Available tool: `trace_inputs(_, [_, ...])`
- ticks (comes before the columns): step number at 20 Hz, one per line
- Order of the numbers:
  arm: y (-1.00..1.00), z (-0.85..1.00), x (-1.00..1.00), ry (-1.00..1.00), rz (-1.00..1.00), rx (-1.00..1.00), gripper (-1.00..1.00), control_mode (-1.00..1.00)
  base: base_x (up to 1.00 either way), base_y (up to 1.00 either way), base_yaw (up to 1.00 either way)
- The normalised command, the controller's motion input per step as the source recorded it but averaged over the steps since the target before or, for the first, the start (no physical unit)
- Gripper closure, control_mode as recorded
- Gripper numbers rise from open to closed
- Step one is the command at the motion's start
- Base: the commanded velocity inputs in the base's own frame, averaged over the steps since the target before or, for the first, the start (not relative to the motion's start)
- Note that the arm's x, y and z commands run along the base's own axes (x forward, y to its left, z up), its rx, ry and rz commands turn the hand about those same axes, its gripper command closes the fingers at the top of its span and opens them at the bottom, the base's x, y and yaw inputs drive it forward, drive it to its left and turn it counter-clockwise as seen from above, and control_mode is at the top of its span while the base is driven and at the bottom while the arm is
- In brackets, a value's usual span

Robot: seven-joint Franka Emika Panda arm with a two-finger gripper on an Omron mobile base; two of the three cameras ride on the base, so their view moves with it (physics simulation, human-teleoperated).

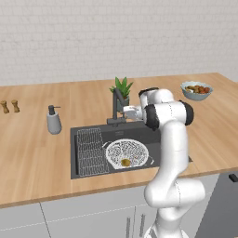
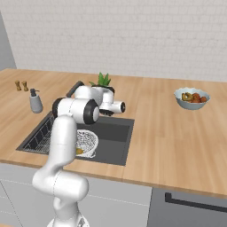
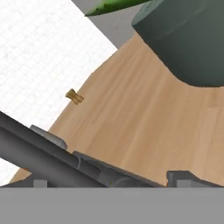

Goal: Put the colander in the sink, put the kiwi in the colander, and turn on the sink faucet and pour water over the colander.

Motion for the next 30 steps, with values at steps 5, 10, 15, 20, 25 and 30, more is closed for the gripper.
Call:
trace_inputs(5, [0.0, -0.16, 0.31, 0.0, -0.03, 0.0, -1.0, -1.0, 0.0, 0.0, 0.0])
trace_inputs(10, [0.0, -0.23, 0.22, 0.0, -0.05, 0.0, -1.0, -1.0, 0.0, 0.0, 0.0])
trace_inputs(15, [0.07, -0.33, 0.16, 0.0, -0.07, 0.0, 1.0, -1.0, 0.0, 0.0, 0.0])
trace_inputs(20, [-0.04, -0.24, 0.07, 0.0, -0.09, 0.0, 1.0, -1.0, 0.0, 0.0, 0.0])
trace_inputs(25, [-0.34, -0.21, 0.07, 0.01, -0.12, 0.0, 1.0, -1.0, 0.0, 0.0, 0.0])
trace_inputs(30, [-0.62, -0.27, 0.1, 0.04, -0.15, 0.0, 1.0, -1.0, 0.0, 0.0, 0.0])
